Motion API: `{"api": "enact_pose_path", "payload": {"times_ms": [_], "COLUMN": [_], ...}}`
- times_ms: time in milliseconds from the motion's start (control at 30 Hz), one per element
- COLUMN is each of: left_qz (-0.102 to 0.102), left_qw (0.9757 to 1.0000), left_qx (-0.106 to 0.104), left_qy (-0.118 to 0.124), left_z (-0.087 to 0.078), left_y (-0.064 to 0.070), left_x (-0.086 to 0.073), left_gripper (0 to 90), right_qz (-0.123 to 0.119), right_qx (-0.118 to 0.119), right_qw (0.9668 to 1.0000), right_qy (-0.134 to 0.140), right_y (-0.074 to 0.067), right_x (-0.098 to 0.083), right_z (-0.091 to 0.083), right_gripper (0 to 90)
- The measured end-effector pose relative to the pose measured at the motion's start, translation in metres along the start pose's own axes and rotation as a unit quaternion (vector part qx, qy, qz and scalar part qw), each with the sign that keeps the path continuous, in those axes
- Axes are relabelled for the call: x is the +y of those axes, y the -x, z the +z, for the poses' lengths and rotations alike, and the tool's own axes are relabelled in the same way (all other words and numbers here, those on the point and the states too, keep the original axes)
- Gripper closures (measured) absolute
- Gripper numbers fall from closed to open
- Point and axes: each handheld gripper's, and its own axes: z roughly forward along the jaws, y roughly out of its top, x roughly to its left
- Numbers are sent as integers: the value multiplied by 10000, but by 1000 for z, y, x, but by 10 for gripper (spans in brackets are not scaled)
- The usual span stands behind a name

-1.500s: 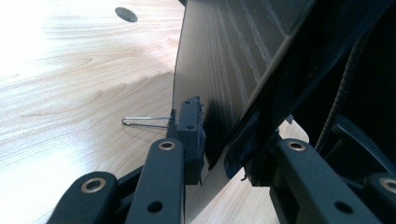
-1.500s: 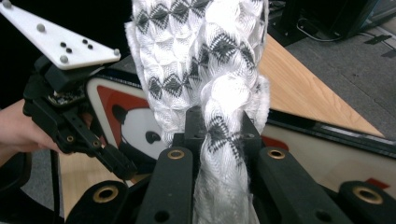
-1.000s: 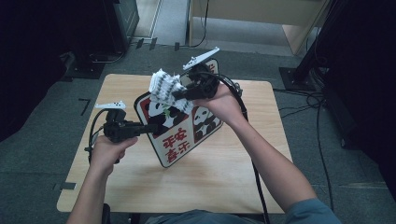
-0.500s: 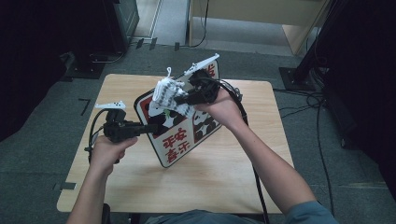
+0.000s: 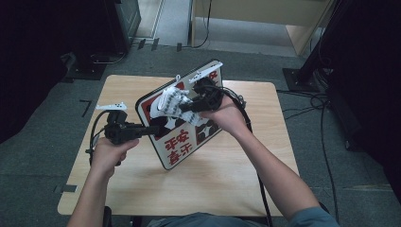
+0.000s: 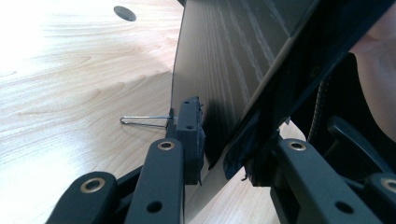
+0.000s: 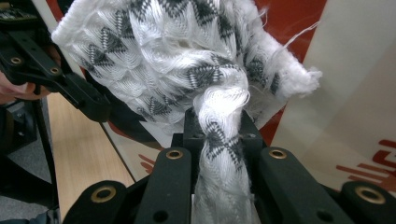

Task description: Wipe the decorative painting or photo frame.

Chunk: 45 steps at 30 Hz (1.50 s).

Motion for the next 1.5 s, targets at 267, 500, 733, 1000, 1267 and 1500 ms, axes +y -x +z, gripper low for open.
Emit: {"api": "enact_pose_path", "payload": {"times_ms": [267,500,733,1000,1267,1500], "left_qz": [5,-14,-16,-31,-34,-45], "left_qw": [10000,10000,10000,10000,10000,10000], "left_qx": [-6,-8,-7,-20,-22,-21], "left_qy": [4,4,4,8,8,18], "left_z": [0,0,0,0,0,0], "left_y": [0,0,0,0,0,0], "left_x": [0,0,0,0,0,0], "left_gripper": [723,723,722,721,720,720], "right_qz": [12,56,67,112,179,277], "right_qx": [16,16,-4,10,42,106], "right_qw": [10000,10000,9999,9998,9996,9994], "right_qy": [-25,-67,-115,-161,-198,-182], "right_y": [3,5,5,7,8,10], "right_x": [-8,-16,-24,-34,-44,-54], "right_z": [4,8,13,19,25,30], "right_gripper": [806,803,799,797,796,795]}}
